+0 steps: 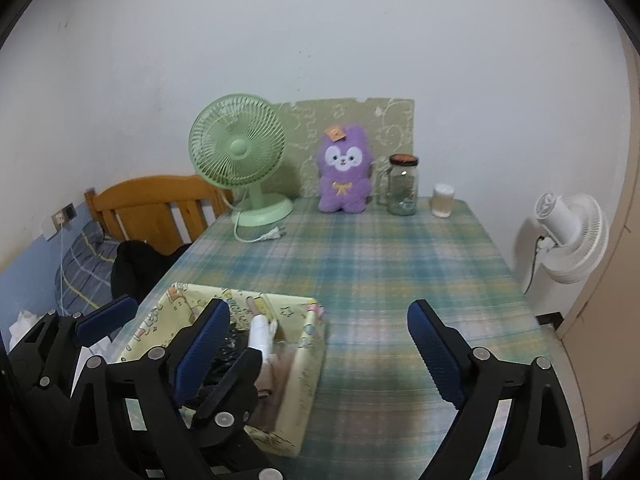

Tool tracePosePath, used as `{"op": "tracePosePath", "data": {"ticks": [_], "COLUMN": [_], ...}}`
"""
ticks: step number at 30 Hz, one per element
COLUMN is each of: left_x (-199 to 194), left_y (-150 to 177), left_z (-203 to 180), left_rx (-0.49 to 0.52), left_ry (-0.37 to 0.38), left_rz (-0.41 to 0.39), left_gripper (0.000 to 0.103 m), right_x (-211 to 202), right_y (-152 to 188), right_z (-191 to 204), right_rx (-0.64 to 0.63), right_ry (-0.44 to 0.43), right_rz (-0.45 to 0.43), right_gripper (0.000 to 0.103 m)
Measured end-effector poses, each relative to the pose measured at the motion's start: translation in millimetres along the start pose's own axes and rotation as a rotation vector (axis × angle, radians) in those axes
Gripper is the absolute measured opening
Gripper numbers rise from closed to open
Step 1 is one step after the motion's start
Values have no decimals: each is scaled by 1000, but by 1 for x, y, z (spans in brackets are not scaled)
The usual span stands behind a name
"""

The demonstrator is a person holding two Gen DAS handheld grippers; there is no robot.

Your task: Organize soft objects

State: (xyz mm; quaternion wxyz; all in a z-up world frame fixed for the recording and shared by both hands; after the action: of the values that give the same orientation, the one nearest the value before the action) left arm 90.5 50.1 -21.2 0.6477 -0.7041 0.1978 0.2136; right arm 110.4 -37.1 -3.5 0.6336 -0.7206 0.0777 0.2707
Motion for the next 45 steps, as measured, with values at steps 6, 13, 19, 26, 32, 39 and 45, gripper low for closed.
{"op": "tracePosePath", "data": {"ticks": [6, 13, 19, 26, 32, 39, 45], "left_x": [-13, -27, -40, -56, -67, -73, -75], "left_y": [-4, -10, -14, -17, -20, -19, -18], "left_z": [-14, -33, -41, -47, -47, -41, -39], "left_rx": [7, -6, -21, -29, -32, -54, -53], "left_ry": [-11, 10, 0, -5, -3, -15, -8], "left_rz": [-37, -61, -94, -133, -169, -187, -189], "left_gripper": [103, 103, 103, 103, 103, 103, 103], "right_x": [-22, -48, -68, -88, -101, -113, -116], "right_y": [0, -2, -3, -2, 0, 3, 5], "right_z": [-21, -45, -65, -85, -99, -104, -105], "right_rx": [22, 27, 32, 54, 73, 83, 96], "right_ry": [25, 75, 108, 150, 180, 201, 209], "right_rz": [-35, -75, -105, -136, -152, -167, -168], "right_gripper": [94, 95, 95, 95, 95, 95, 95]}}
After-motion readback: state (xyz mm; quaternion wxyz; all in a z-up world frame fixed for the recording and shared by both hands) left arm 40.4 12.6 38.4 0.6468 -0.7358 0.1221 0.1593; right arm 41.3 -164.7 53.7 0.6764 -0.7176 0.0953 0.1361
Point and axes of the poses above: each gripper's, at about its wrist camera, not at the fingertips, and x roughly the way its jaws point, z to its left, y to its underside, the point moved 4 cm from there along x, roughly the way its jaws point, and after that the axes turned 9 degrees about -x, right-handed, at the moved point
